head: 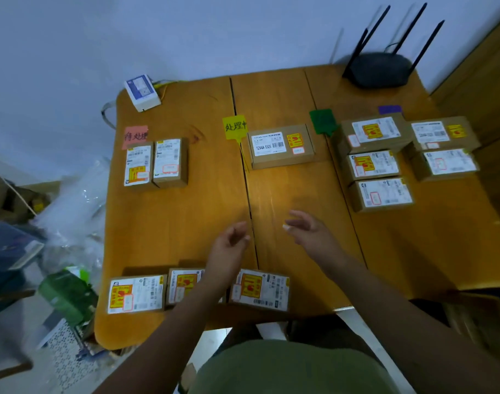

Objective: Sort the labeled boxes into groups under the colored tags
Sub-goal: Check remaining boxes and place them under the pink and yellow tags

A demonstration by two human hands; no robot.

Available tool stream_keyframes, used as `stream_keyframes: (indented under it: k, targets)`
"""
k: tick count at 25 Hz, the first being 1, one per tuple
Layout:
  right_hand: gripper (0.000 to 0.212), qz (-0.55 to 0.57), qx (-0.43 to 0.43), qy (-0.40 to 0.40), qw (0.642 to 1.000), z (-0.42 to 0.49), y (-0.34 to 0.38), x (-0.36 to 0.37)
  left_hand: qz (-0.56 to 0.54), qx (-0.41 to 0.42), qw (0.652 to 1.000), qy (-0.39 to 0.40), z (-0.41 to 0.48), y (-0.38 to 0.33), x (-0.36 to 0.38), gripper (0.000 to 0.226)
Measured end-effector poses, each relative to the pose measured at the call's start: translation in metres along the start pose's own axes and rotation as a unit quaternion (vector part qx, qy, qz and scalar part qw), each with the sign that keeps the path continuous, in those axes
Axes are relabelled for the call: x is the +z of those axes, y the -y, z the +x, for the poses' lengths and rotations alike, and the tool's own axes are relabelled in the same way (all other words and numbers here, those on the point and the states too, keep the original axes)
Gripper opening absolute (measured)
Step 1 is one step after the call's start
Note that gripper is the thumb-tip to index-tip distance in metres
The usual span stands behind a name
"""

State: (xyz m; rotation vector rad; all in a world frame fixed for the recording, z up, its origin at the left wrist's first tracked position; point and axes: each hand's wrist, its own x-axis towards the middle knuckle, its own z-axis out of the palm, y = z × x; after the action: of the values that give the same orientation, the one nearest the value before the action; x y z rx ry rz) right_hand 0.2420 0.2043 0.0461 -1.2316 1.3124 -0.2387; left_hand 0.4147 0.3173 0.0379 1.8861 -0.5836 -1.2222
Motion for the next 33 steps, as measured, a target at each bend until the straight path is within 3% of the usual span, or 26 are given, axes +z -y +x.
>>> stream_keyframes:
  k: [4, 10, 13, 17, 21, 28, 33]
  targets:
    - [0.050, -0.012, 0.070, -0.005, 0.997, -0.024, -0.043, 0.014, 0.106, -0.035, 0.994, -0.009, -0.029, 0.032, 0.011, 0.046]
    - [0.057, -0.062, 0.168, 0.022, 0.984, -0.052, -0.104, 0.031, 0.138, -0.081, 0.986, -0.040, -0.050, 0.060, 0.026, 0.049]
    - [0.051, -0.053, 0.193, 0.041, 0.979, -0.056, -0.122, 0.039, 0.171, -0.068, 0.979, -0.089, -0.051, 0.064, 0.031, 0.051]
    - [0.044, -0.005, 0.194, 0.032, 0.980, -0.053, -0.130, 0.045, 0.166, -0.079, 0.979, -0.092, -0.053, 0.066, 0.035, 0.052]
    - [0.037, 0.038, 0.143, -0.018, 0.989, -0.044, -0.128, 0.041, 0.123, -0.103, 0.982, -0.094, -0.053, 0.064, 0.042, 0.056]
    - [0.029, 0.108, -0.019, -0.056, 0.992, -0.029, -0.091, 0.011, -0.139, -0.163, 0.976, -0.047, -0.065, 0.035, 0.044, 0.044]
    - [0.029, 0.088, -0.122, 0.011, 0.989, -0.025, 0.020, -0.023, -0.064, -0.008, 0.997, -0.040, -0.070, -0.022, 0.014, 0.024]
